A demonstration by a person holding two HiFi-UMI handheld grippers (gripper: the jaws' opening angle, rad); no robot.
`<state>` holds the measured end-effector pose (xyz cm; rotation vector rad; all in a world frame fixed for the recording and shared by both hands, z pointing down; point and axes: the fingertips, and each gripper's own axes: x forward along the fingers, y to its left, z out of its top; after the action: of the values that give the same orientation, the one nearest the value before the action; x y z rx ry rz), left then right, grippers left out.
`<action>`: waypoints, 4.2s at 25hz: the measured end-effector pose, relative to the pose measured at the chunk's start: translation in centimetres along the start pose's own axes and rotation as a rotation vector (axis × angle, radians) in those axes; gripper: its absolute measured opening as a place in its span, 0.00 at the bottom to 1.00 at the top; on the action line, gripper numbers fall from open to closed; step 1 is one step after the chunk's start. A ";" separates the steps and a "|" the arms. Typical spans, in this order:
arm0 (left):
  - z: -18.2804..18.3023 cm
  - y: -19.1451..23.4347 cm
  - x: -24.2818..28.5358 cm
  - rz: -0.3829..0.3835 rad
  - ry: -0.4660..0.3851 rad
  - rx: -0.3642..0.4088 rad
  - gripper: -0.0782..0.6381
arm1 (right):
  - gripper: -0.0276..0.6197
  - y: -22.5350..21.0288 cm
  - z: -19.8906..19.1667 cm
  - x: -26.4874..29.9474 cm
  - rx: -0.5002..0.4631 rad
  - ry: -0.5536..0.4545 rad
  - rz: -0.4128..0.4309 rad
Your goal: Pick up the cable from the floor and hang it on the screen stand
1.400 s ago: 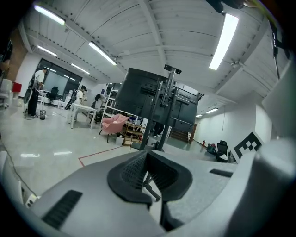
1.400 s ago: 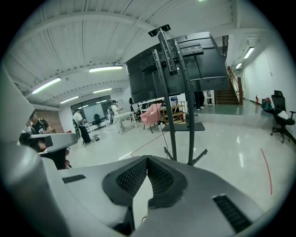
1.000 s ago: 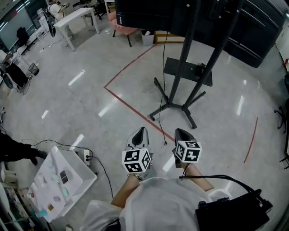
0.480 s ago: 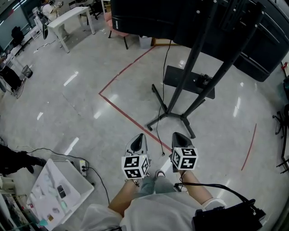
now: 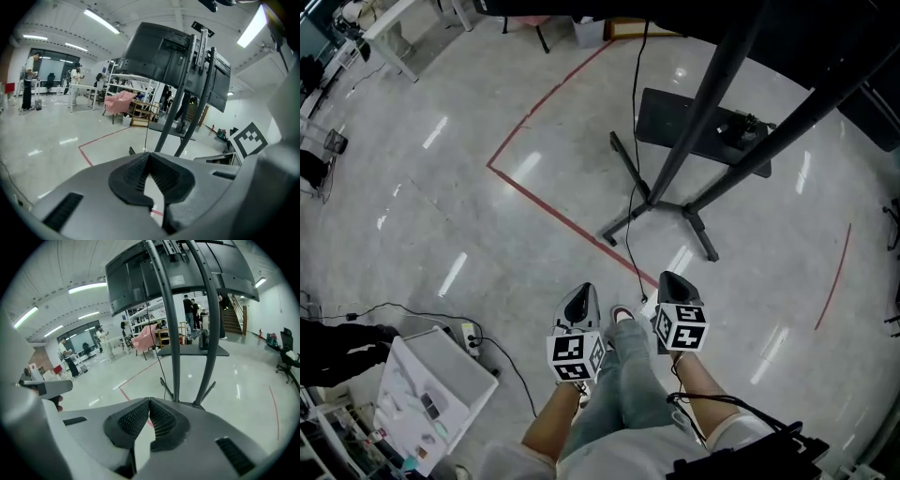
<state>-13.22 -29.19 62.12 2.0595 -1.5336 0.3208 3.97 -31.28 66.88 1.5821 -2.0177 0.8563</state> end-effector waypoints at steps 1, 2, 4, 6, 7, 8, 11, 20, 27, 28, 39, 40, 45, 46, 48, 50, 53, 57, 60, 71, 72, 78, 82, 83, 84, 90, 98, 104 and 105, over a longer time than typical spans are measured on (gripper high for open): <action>-0.9 0.4 1.6 -0.005 0.007 0.012 0.11 | 0.07 -0.5 -0.7 1.7 -0.004 0.002 -0.001; -1.8 0.9 3.3 -0.009 0.010 0.016 0.11 | 0.07 -1.0 -1.3 3.5 -0.011 0.001 -0.001; -3.9 2.1 6.8 -0.015 0.010 0.013 0.11 | 0.07 -1.9 -2.6 7.8 -0.024 -0.008 -0.003; -6.7 3.5 10.4 -0.025 0.008 0.014 0.11 | 0.07 -2.7 -4.5 12.6 -0.027 -0.019 -0.006; -8.5 4.3 12.2 -0.031 0.005 0.012 0.11 | 0.07 -3.0 -5.8 15.1 -0.030 -0.023 -0.001; -10.4 5.3 14.0 -0.035 0.004 0.008 0.11 | 0.07 -3.4 -7.3 17.7 -0.038 -0.024 0.009; -17.0 8.8 19.5 -0.021 0.003 -0.012 0.11 | 0.08 -4.6 -12.5 25.4 -0.077 -0.018 0.059; -30.9 16.4 33.6 -0.024 -0.011 0.002 0.11 | 0.10 -9.7 -28.4 42.9 -0.089 0.008 0.094; -33.3 15.8 37.2 -0.079 -0.016 0.089 0.11 | 0.15 -11.7 -36.1 48.8 -0.106 0.088 0.092; -33.6 15.7 37.3 -0.085 -0.012 0.102 0.11 | 0.15 -11.7 -37.1 49.4 -0.114 0.113 0.094; -34.3 16.6 37.8 -0.083 -0.021 0.182 0.11 | 0.16 -12.9 -41.4 53.1 -0.191 0.262 0.021; -34.3 16.8 37.8 -0.080 -0.023 0.183 0.11 | 0.16 -13.0 -41.4 53.1 -0.187 0.263 0.018; -34.1 17.2 37.8 -0.071 -0.033 0.175 0.11 | 0.11 -13.3 -41.7 53.3 -0.179 0.268 0.029; -34.2 17.2 37.7 -0.073 -0.034 0.172 0.11 | 0.11 -13.3 -42.0 53.4 -0.185 0.278 0.030; -34.2 17.1 37.6 -0.078 -0.036 0.177 0.11 | 0.10 -13.4 -42.1 53.3 -0.195 0.287 0.031; -34.3 17.0 37.7 -0.076 -0.039 0.191 0.11 | 0.10 -13.4 -41.9 53.2 -0.196 0.277 0.032; -34.1 17.1 37.8 -0.068 -0.054 0.199 0.11 | 0.09 -13.5 -41.2 52.8 -0.186 0.252 0.032; -34.4 16.8 38.2 -0.063 -0.041 0.185 0.11 | 0.09 -13.5 -40.6 51.8 -0.165 0.245 0.045; -34.1 16.7 37.9 -0.032 0.003 0.159 0.11 | 0.09 -12.7 -39.2 49.4 -0.129 0.251 0.096; -20.7 12.3 26.0 0.039 0.066 0.112 0.11 | 0.09 -9.6 -25.6 32.9 -0.204 0.312 0.110; -19.0 11.7 24.6 0.037 0.063 0.108 0.11 | 0.09 -9.0 -24.0 31.3 -0.214 0.307 0.115; -9.2 8.0 17.5 0.040 0.044 0.088 0.11 | 0.09 -5.5 -14.6 22.3 -0.242 0.274 0.134; -3.9 5.4 13.1 0.029 0.024 0.072 0.11 | 0.09 -3.9 -9.0 17.0 -0.294 0.245 0.134; -2.7 4.7 12.1 0.023 0.019 0.075 0.11 | 0.09 -3.5 -7.8 15.8 -0.306 0.236 0.134; -1.6 4.0 11.1 0.016 0.016 0.080 0.11 | 0.09 -3.1 -6.5 14.6 -0.312 0.228 0.132; 3.6 0.5 3.9 -0.024 -0.001 0.091 0.11 | 0.09 -0.8 0.8 6.4 -0.281 0.133 0.107; 9.7 -3.0 -3.1 -0.062 -0.079 0.067 0.11 | 0.09 1.7 8.8 -3.5 -0.310 0.022 0.132; 13.1 -3.6 -4.9 -0.029 -0.144 0.073 0.11 | 0.09 3.0 12.9 -7.3 -0.257 -0.043 0.151; 13.8 -3.8 -5.3 -0.032 -0.159 0.075 0.11 | 0.09 3.4 13.6 -8.0 -0.252 -0.052 0.156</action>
<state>-13.12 -31.75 47.10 2.2118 -1.6012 0.2094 3.19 -34.70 51.12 1.3356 -2.2099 0.5906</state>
